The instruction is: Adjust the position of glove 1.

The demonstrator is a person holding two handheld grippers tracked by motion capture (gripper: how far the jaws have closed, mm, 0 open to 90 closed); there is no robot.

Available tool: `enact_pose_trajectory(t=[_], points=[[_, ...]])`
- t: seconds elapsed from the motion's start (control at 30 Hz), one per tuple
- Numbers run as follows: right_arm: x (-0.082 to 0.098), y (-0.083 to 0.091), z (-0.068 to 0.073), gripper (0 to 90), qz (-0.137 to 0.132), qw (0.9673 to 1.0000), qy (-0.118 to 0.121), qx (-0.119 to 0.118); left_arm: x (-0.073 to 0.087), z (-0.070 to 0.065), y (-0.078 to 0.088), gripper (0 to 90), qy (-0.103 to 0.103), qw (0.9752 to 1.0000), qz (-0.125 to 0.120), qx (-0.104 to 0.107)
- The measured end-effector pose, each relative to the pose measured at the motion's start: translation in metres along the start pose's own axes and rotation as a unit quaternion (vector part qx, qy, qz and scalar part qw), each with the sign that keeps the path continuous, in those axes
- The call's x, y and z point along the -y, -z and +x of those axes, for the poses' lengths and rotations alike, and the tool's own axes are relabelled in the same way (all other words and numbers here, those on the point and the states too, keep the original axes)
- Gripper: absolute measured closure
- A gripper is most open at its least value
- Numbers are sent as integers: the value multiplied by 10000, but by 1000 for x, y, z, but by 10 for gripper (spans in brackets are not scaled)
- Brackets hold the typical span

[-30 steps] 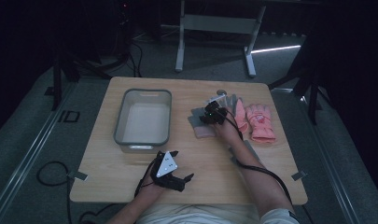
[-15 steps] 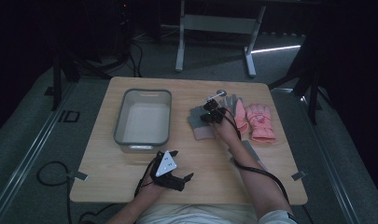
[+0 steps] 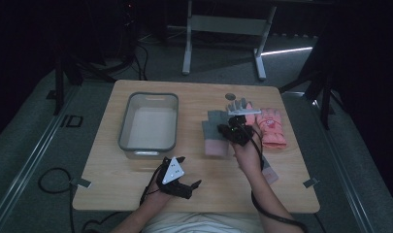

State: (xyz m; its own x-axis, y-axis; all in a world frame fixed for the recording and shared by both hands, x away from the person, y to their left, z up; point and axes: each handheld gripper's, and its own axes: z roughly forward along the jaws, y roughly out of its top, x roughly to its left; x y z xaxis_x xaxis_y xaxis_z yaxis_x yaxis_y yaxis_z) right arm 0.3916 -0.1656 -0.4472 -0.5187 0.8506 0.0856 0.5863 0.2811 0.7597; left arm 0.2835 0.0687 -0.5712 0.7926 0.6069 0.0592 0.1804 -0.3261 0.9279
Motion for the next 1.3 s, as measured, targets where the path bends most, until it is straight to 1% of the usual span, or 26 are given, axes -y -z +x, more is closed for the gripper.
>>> enact_pose_trajectory(t=[0.07,0.1,0.13,0.17,0.2,0.23,0.27,0.3,0.33,0.37,0.4,0.43,0.47,0.53,0.57,0.63,0.67,0.7,0.73,0.83,0.87,0.93,0.97,1.0,1.07,1.3], points=[[11,7,4,859,-8,10000,-54,42,0,0,0,11,-8,10000,5,-3],[17,9,5,859,17,9999,-143,-4,0,0,0,11,-4,10000,-4,-2],[17,9,5,859,17,9999,-143,-4,0,0,0,11,-4,10000,-4,-2],[29,12,9,859,56,9998,-81,161,0,0,0,10,-4,10000,0,7],[35,12,11,859,124,9998,-108,99,0,0,0,11,8,10000,-5,18],[41,11,12,860,183,9997,-176,-29,0,0,0,11,23,10000,-18,23],[47,10,14,860,239,9995,-202,-31,0,1,0,11,34,10000,-17,29],[52,8,16,859,361,9992,-148,-10,0,1,0,11,34,10000,-29,31],[52,8,16,859,361,9992,-148,-10,0,1,0,11,34,10000,-29,31],[62,6,18,859,439,9988,-229,-31,0,1,0,11,22,10000,-24,30],[66,5,20,859,505,9985,-188,-3,0,0,0,10,4,10000,-20,26],[66,5,20,859,505,9985,-188,-3,0,0,0,11,4,10000,-20,26],[75,0,21,859,575,9979,-295,-74,0,0,0,11,0,10000,-11,11],[81,-5,24,859,628,9975,-321,-74,0,0,0,10,12,10000,-8,7],[83,-8,25,859,651,9972,-350,-100,0,0,0,11,19,10000,2,6],[88,-14,26,859,711,9968,-359,-48,0,0,0,11,17,10000,-3,3],[90,-18,26,858,758,9963,-390,-88,0,0,0,11,17,10000,-3,3],[90,-18,26,858,758,9963,-390,-88,0,0,0,11,-1,10000,-5,1],[93,-23,26,858,795,9961,-380,-80,0,0,0,11,-26,10000,0,1],[94,-26,26,854,814,9958,-407,-79,0,0,0,11,-23,10000,1,-1],[96,-30,26,828,825,9957,-420,-41,0,0,0,11,-19,10000,2,-3],[98,-32,26,814,836,9956,-433,8,0,0,0,11,-6,10000,-1,-1],[102,-36,26,784,886,9951,-434,106,0,0,0,11,-2,10000,2,-2],[105,-37,25,780,880,9952,-423,105,0,0,0,11,4,10000,4,-3],[106,-37,26,778,835,9954,-453,111,0,0,0,11,-14,10000,1,-12],[106,-38,26,767,828,9959,-349,132,0,0,0,11,-26,10000,3,-25]])
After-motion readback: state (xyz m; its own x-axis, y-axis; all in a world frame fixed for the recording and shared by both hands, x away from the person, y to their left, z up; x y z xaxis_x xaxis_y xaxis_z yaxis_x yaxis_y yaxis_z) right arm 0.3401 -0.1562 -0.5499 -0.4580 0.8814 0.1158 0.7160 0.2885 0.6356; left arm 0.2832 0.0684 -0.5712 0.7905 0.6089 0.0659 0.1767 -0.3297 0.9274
